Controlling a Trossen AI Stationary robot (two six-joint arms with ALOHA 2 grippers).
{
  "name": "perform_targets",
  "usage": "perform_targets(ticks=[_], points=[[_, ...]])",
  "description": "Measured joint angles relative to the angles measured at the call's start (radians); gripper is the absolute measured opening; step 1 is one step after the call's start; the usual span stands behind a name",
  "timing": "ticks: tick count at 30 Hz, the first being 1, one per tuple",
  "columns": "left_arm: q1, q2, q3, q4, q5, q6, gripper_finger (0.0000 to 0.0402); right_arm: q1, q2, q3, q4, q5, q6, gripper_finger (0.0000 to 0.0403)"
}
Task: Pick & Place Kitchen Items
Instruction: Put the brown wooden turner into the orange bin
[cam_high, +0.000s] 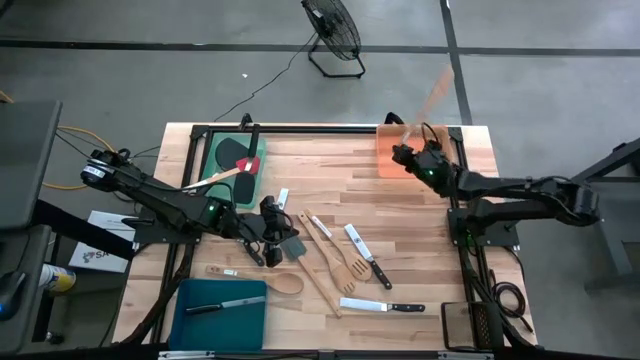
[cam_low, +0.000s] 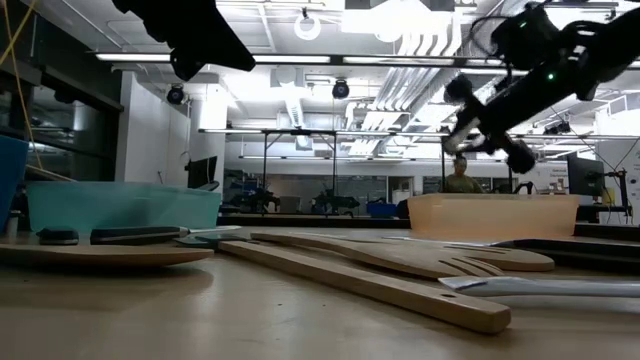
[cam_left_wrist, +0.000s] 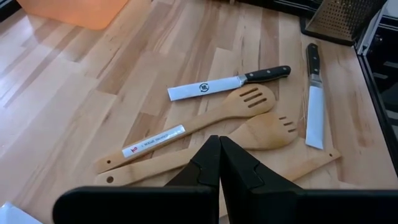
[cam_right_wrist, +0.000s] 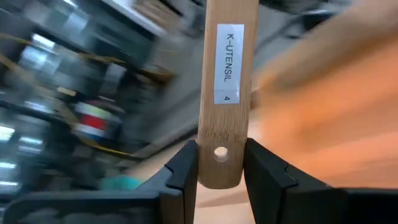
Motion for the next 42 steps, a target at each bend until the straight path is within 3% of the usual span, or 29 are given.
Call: perform_targets(ticks=[13, 22, 29, 42], points=[[0.000, 0.000, 0.000, 0.044, 0.004, -0.002, 0.0001, 0.185, 0.071, -0.030, 0.658, 0.111, -0.053, 0.0093], [0.000, 0.000, 0.000, 0.061, 0.004, -0.007, 0.0001, 0.165, 0.290, -0.030, 0.908, 0.030, 0.075, 0.0093], [0.000, 0.000, 0.000, 0.061, 0.004, -0.028, 0.0001, 0.226, 0.505, -0.030, 1.234, 0.181, 0.117, 0.0093], [0.000, 0.000, 0.000, 0.059, 0.003, -0.109, 0.0001, 0.264, 0.647, -0.029, 1.233, 0.404, 0.372, 0.0093]])
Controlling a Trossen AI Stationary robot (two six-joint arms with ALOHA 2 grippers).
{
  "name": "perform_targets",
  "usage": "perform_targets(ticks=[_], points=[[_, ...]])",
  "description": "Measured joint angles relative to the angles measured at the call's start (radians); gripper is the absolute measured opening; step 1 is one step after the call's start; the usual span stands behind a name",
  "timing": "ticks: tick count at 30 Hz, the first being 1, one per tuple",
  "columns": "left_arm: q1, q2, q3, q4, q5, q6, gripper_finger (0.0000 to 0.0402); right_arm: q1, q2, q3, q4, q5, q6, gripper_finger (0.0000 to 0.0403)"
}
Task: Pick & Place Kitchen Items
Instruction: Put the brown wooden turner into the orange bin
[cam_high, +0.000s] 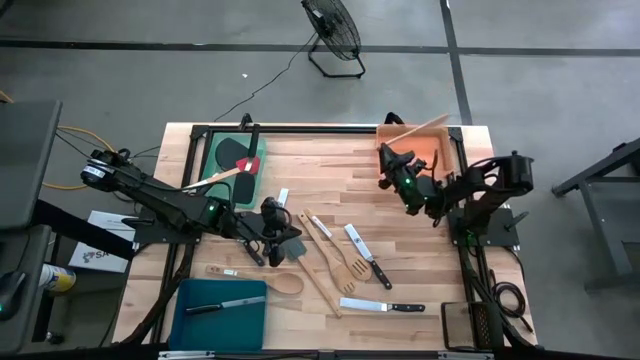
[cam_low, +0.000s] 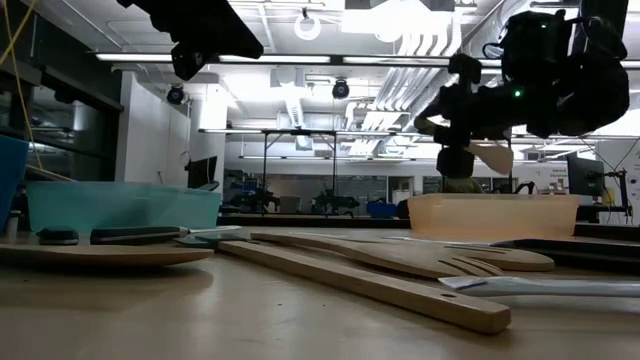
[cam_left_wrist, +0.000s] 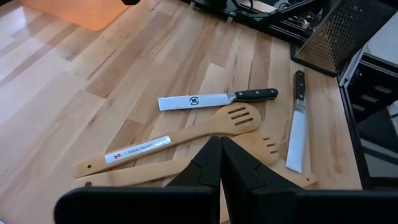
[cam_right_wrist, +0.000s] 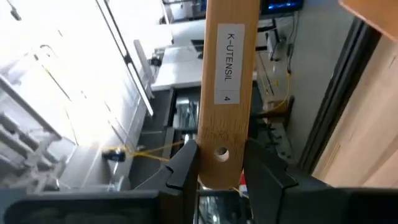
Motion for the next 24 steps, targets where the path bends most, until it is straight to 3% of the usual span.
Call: perform_targets(ticks=[14, 24], points=[[0.000, 0.000, 0.000, 0.064, -0.010, -0.067, 0.0001, -0.045, 0.000, 0.000, -0.289, -0.011, 0.354, 0.0093], [0.000, 0.000, 0.000, 0.082, -0.010, -0.081, 0.0001, -0.090, 0.000, 0.000, -0.323, -0.089, 0.401, 0.0109]])
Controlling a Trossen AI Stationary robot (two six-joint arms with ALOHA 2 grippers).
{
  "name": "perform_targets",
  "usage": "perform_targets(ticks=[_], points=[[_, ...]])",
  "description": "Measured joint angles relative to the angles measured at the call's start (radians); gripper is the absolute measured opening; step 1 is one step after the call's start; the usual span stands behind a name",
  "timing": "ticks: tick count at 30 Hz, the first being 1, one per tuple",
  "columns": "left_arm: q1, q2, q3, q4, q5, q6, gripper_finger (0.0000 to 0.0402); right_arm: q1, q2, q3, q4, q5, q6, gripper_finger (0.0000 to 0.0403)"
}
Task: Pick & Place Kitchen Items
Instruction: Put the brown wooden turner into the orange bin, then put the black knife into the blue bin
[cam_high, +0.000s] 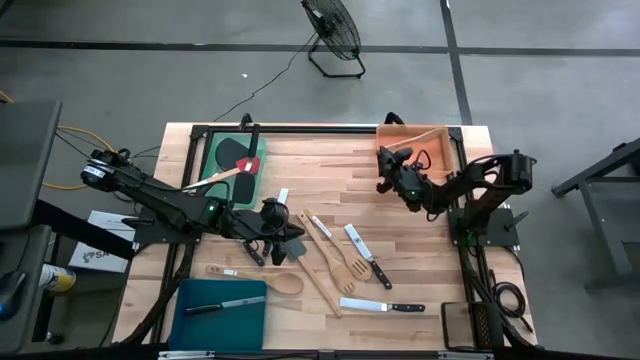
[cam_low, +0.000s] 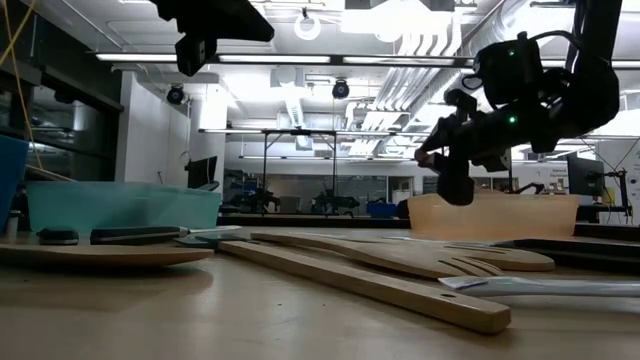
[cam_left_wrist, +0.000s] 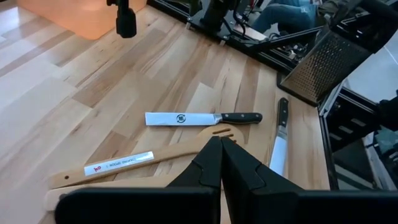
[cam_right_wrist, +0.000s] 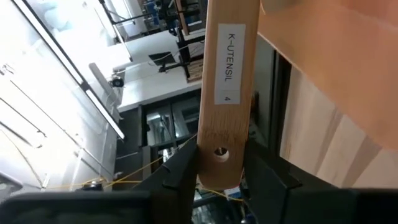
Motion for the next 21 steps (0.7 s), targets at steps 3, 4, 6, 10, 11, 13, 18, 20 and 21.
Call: perform_targets(ticks=[3, 4, 6, 10, 11, 13, 18, 20, 21], points=[[0.000, 0.000, 0.000, -0.001, 0.000, 0.001, 0.0001, 0.000, 0.000, 0.000, -0.003, -0.006, -0.004, 0.0123], [0.000, 0.000, 0.000, -0.001, 0.000, 0.004, 0.0001, 0.000, 0.000, 0.000, -0.004, -0.007, -0.006, 0.0128], [0.000, 0.000, 0.000, -0.002, 0.000, 0.004, 0.0001, 0.000, 0.000, 0.000, -0.003, -0.013, -0.027, 0.0137], [0.000, 0.000, 0.000, -0.002, 0.000, 0.005, 0.0001, 0.000, 0.000, 0.000, 0.012, -0.021, -0.131, 0.0152], [0.000, 0.000, 0.000, -0.002, 0.000, 0.005, 0.0001, 0.000, 0.000, 0.000, 0.027, -0.023, -0.149, 0.0156], [0.000, 0.000, 0.000, -0.002, 0.002, 0.005, 0.0001, 0.000, 0.000, 0.000, 0.063, -0.035, -0.191, 0.0163], [0.000, 0.000, 0.000, -0.002, 0.003, 0.006, 0.0001, 0.000, 0.000, 0.000, 0.152, -0.042, -0.336, 0.0186], [0.000, 0.000, 0.000, -0.002, 0.003, 0.005, 0.0001, 0.001, 0.000, 0.000, 0.156, -0.042, -0.370, 0.0196], [0.000, 0.000, 0.000, -0.002, 0.003, 0.005, 0.0001, 0.001, 0.000, 0.000, 0.157, -0.042, -0.382, 0.0201]])
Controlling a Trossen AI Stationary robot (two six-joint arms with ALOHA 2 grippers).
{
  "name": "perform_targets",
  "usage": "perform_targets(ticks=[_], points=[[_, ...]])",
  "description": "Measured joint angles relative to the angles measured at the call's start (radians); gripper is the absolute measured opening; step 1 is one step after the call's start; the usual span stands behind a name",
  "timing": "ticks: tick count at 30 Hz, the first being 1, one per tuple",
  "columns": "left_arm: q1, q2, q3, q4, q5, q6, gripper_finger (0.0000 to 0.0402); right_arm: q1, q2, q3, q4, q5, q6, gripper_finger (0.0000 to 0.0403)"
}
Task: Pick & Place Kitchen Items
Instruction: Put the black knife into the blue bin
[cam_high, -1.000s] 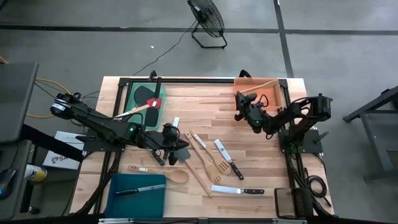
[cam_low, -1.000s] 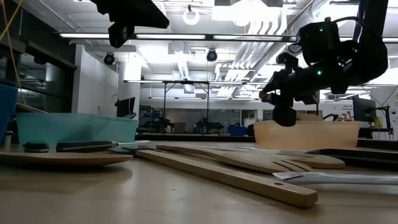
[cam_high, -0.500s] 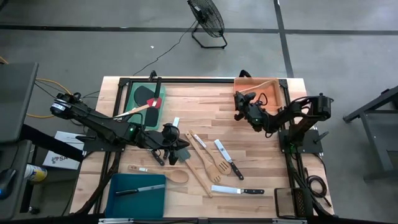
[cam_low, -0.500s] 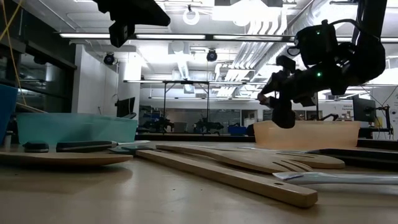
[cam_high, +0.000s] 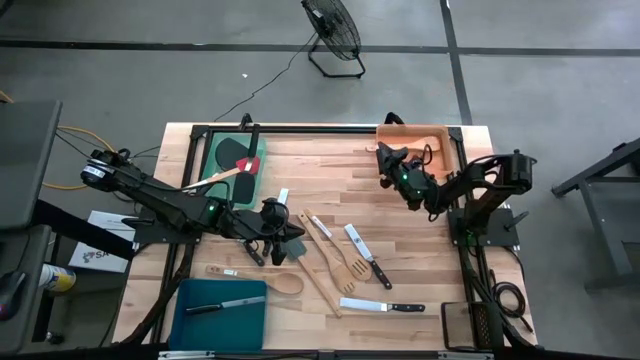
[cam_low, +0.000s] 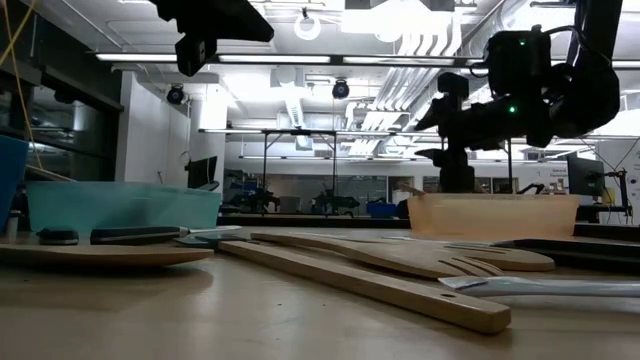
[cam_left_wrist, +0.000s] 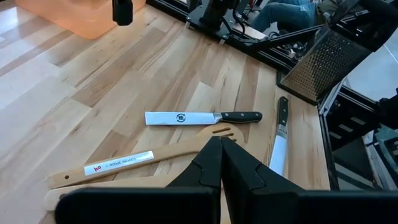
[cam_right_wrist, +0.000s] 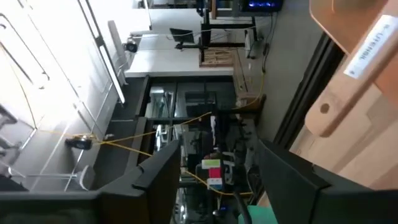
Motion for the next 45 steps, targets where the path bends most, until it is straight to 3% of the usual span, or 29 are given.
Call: perform_targets(ticks=[5, 10, 14, 18, 30, 40, 45], points=[[0.000, 0.000, 0.000, 0.000, 0.003, -0.001, 0.0001, 0.025, 0.000, 0.000, 0.052, 0.009, -0.095, 0.0219], [0.000, 0.000, 0.000, 0.000, 0.007, -0.001, 0.0001, 0.064, -0.031, 0.005, 0.168, -0.015, -0.375, 0.0219], [0.000, 0.000, 0.000, -0.006, 0.008, -0.001, 0.0001, 0.089, -0.129, 0.004, 0.168, -0.109, -0.650, 0.0219], [0.000, 0.000, 0.000, -0.009, 0.009, -0.001, 0.0001, 0.109, -0.255, 0.004, 0.144, -0.268, -0.880, 0.0217], [0.000, 0.000, 0.000, -0.008, 0.008, 0.035, 0.0001, 0.193, -0.671, 0.004, -0.528, -0.471, -1.084, 0.0205], [0.000, 0.000, 0.000, -0.015, 0.008, 0.068, 0.0001, 0.239, -0.819, 0.011, -0.930, -0.578, -1.050, 0.0205], [0.000, 0.000, 0.000, -0.044, 0.007, 0.082, 0.0001, 0.270, -0.837, 0.113, -1.229, -0.583, -1.036, 0.0205]])
